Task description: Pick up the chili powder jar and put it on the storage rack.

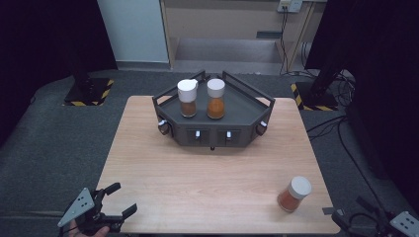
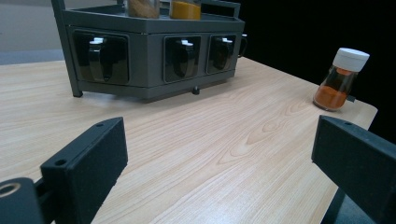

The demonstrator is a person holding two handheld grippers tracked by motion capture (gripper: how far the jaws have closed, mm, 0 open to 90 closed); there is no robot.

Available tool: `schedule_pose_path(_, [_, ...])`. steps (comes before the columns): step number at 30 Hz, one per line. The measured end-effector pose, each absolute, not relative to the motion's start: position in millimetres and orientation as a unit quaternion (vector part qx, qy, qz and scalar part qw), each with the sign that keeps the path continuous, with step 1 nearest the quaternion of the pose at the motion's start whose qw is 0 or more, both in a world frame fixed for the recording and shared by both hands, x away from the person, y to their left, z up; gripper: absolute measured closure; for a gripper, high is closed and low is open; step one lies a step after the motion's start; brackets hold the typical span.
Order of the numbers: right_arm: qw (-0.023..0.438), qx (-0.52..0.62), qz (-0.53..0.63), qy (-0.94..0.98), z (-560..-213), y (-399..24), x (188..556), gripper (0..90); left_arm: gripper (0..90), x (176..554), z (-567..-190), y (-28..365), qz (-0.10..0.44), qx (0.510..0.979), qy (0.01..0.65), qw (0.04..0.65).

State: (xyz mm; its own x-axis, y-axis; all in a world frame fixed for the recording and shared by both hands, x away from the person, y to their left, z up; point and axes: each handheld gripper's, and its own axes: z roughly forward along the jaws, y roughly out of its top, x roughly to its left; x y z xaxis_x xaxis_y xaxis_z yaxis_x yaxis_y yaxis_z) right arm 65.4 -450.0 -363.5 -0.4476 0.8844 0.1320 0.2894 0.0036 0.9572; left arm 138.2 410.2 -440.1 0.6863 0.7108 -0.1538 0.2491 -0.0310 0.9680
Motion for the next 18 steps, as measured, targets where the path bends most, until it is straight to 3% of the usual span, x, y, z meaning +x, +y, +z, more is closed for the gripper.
schedule_pose_path(18, [0.259, 0.437, 0.527, 0.681, -351, -443, 92, 1.1, 2.2, 138, -440, 410, 0.19, 0.694, 0.344, 0.603])
